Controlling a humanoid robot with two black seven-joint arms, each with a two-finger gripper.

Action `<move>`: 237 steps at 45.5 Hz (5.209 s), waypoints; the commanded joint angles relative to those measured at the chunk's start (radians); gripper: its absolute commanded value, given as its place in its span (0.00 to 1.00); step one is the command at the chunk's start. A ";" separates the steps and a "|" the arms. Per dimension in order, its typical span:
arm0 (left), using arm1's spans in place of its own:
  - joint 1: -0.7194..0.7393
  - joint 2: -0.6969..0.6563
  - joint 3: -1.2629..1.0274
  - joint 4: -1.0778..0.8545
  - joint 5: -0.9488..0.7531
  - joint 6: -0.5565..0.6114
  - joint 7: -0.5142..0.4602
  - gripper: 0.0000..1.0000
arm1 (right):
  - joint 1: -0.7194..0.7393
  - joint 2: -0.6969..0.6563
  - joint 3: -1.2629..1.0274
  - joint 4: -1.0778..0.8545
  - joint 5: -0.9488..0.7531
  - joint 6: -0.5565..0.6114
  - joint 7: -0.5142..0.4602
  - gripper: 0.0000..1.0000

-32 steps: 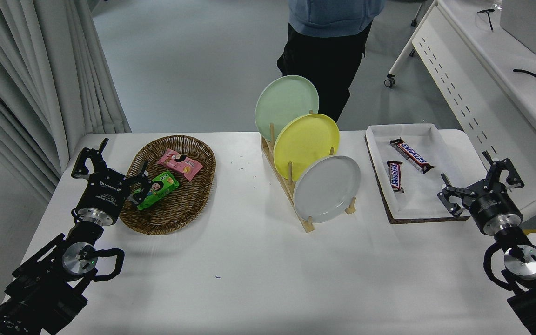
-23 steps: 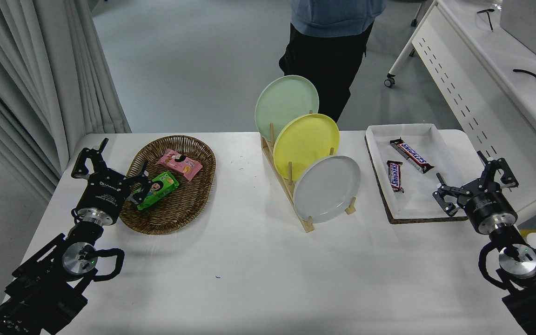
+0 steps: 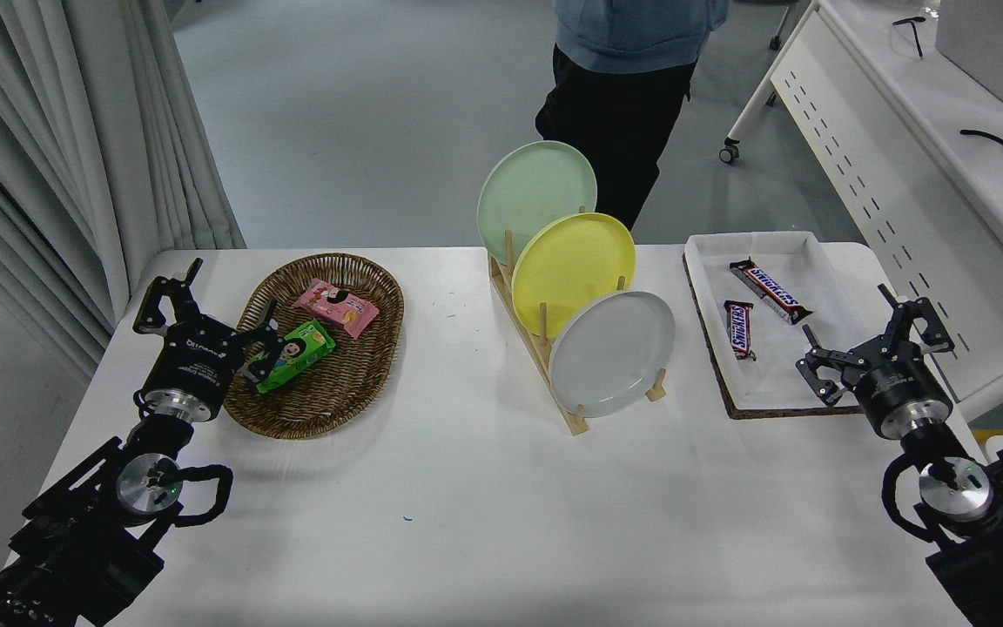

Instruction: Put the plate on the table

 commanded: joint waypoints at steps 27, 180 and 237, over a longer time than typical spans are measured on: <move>0.000 0.000 0.000 -0.001 0.001 0.000 0.000 1.00 | -0.016 0.011 0.001 0.012 0.000 0.005 0.000 1.00; 0.000 0.000 0.000 -0.001 0.001 0.000 0.000 1.00 | 0.741 -0.187 -1.403 0.453 0.426 -0.313 -0.333 1.00; 0.000 0.000 0.000 0.001 0.001 0.000 0.000 1.00 | 0.731 -0.073 -1.366 0.330 0.486 -0.324 -0.333 0.63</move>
